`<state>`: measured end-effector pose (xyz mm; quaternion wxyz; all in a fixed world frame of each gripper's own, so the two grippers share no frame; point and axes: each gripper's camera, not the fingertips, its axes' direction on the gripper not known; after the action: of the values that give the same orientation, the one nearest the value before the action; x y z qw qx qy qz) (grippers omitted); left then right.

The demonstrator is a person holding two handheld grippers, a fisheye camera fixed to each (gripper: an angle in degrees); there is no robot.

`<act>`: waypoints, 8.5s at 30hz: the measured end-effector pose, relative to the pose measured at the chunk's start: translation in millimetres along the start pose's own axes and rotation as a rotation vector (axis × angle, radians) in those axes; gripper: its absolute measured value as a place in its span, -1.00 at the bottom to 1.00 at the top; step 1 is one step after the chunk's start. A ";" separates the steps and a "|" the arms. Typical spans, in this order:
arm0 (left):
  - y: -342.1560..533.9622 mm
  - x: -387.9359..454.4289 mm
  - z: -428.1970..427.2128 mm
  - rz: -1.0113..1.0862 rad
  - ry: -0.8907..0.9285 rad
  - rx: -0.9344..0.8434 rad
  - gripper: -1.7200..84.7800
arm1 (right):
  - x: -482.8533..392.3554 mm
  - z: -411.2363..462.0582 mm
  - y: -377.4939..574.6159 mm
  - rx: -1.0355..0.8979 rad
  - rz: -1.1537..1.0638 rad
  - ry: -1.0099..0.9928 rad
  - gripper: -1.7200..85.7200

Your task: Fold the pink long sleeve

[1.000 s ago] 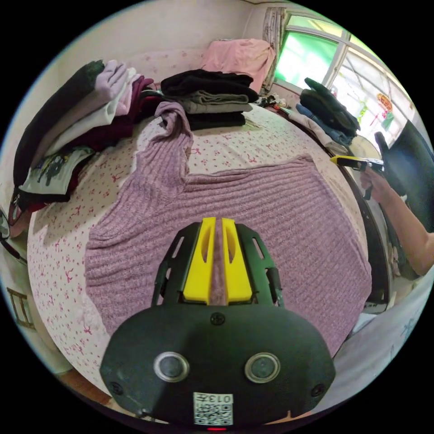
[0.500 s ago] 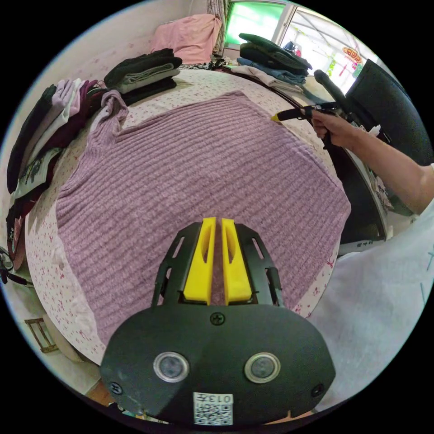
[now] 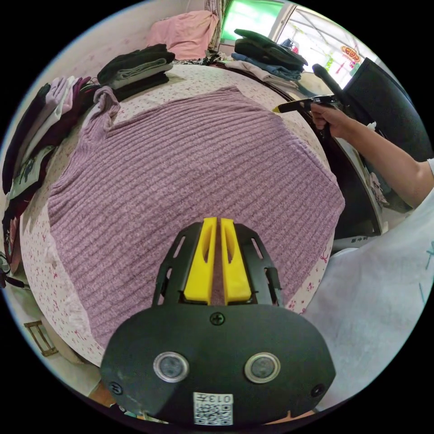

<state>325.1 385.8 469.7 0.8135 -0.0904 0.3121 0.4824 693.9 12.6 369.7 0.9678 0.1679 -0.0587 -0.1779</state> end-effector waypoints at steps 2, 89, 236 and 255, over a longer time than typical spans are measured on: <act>-1.7 -3.1 -2.8 -0.004 -0.014 0.022 -0.95 | 0.4 -13.8 1.0 0.055 0.009 0.032 -0.89; 249.9 31.8 -138.0 -0.076 0.000 -0.144 -0.86 | -69.1 -136.8 469.1 -0.143 0.008 -0.154 -0.95; 282.2 -267.4 -316.8 -0.533 0.245 0.208 -0.95 | -274.9 29.3 151.6 0.063 -0.089 0.054 -0.81; 234.9 -228.6 -271.3 -0.458 0.029 0.097 -0.97 | -589.6 138.6 87.2 -0.097 -1.183 -0.210 -0.81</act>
<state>-64.3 219.4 427.9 0.9005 -0.1264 0.3180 0.2683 150.0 261.9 498.0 0.7002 0.1092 -0.0422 -0.7043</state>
